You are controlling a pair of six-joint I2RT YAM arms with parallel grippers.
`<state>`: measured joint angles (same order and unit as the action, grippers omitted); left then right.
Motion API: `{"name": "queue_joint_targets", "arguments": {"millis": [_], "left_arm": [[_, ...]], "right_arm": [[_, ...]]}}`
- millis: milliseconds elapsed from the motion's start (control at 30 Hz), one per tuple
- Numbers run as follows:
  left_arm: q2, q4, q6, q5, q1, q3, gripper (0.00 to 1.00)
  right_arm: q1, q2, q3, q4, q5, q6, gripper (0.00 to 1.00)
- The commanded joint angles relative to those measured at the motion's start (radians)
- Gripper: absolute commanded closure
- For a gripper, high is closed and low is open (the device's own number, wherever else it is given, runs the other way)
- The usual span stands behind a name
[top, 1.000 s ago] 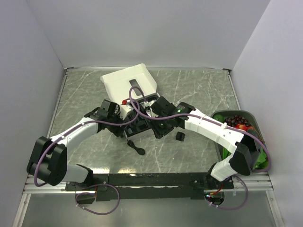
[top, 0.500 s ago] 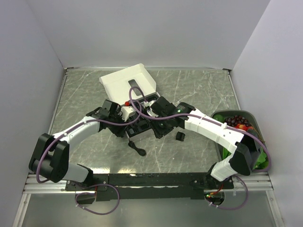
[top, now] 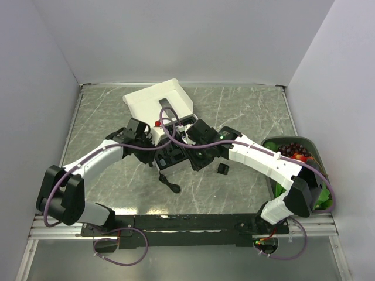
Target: Sort the hair-cutting tools
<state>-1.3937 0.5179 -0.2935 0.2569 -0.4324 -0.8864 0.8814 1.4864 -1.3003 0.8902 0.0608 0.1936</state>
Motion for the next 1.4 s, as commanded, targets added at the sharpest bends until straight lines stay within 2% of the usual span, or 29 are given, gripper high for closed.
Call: {"name": "queue_joint_targets", "arguments": {"millis": [0, 267, 500, 800, 1033, 1367], "left_arm": [[-0.013, 0.051, 0.054, 0.010, -0.005, -0.100, 0.99], [-0.047, 0.183, 0.171, 0.053, -0.005, -0.238, 0.99], [-0.053, 0.330, 0.208, 0.200, -0.005, -0.371, 0.99], [-0.033, 0.341, 0.269, 0.472, -0.005, -0.407, 0.98], [-0.096, 0.366, 0.355, 0.597, -0.005, -0.456, 0.99], [-0.076, 0.341, 0.389, 0.717, -0.005, -0.451, 0.99]], "right_arm": [[0.010, -0.014, -0.013, -0.020, 0.004, 0.009, 0.57], [0.008, -0.017, -0.033, -0.023, 0.007, 0.012, 0.56], [0.010, -0.026, -0.034, -0.077, -0.009, 0.001, 0.51], [0.030, -0.192, 0.010, -0.178, 0.001, -0.103, 0.36], [0.096, -0.239, 0.003, -0.191, -0.024, -0.224, 0.35], [0.195, -0.239, 0.052, -0.284, -0.056, -0.195, 0.35]]}}
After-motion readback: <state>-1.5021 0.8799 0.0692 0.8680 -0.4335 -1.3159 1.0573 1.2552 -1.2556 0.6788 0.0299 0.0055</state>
